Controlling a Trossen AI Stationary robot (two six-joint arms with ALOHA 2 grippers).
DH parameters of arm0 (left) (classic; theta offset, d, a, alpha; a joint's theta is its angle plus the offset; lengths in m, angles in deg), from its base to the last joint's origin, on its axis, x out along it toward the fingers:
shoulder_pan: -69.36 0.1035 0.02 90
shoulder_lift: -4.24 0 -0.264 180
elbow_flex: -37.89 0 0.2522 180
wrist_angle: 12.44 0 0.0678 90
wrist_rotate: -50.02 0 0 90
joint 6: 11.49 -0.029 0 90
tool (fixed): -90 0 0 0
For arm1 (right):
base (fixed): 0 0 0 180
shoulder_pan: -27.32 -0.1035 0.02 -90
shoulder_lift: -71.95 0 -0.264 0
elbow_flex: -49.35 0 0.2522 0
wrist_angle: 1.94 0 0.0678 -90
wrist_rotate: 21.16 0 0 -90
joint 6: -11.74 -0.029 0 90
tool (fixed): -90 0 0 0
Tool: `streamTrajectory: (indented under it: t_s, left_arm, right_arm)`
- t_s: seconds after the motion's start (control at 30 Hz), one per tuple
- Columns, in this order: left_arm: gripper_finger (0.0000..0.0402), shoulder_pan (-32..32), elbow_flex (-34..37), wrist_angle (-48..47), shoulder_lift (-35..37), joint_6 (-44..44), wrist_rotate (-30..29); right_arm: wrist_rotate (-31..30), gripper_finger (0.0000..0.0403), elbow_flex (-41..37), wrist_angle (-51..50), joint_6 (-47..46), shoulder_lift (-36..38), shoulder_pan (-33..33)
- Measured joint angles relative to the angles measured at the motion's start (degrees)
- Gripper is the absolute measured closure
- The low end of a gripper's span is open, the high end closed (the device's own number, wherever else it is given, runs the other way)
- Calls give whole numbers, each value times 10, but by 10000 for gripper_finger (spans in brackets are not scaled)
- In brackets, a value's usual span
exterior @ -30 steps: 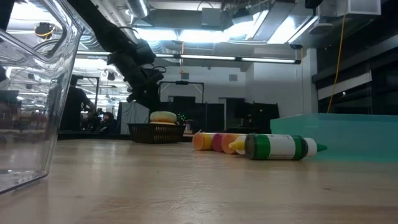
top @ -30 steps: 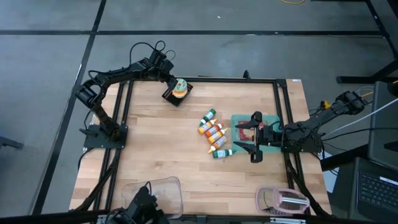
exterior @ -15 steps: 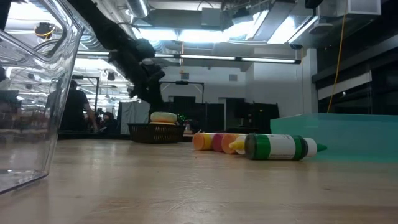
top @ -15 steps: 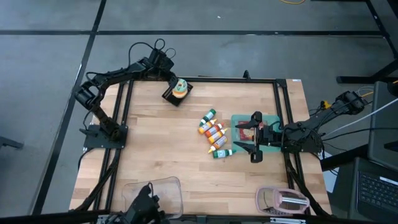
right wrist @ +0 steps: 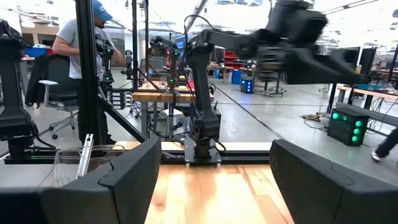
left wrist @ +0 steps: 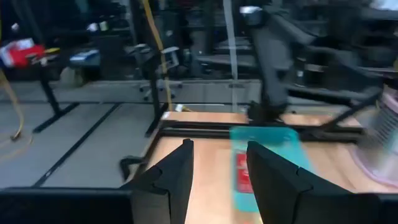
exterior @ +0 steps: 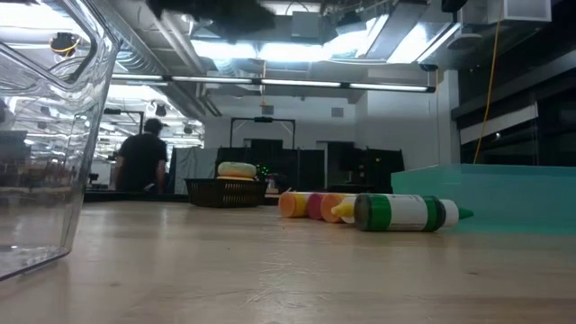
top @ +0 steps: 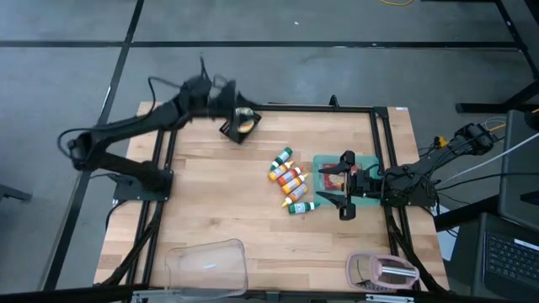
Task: Pick & Place Food Item
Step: Put the top green food coloring bottle into the transparent bin
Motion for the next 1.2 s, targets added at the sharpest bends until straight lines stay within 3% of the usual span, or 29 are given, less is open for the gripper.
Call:
streamTrajectory:
  t_s: [0.27,0.47,0.67,0.87,1.2]
  left_arm:
    - [245,-262,61,-17,-1,-40,-301]
    - [219,-376,91,-16,-71,86,-481]
    - [212,-405,96,-12,-177,240,-546]
    - [212,-371,96,0,-243,346,-555]
    - [212,-272,95,-7,-257,333,-456]
  right_arm:
    - [0,107,0,-3,-7,0,0]
    - [0,107,0,-5,-19,0,0]
    - [0,107,0,-5,-25,0,0]
    - [0,107,0,-5,-29,-10,0]
    - [0,107,0,-4,-30,-18,0]
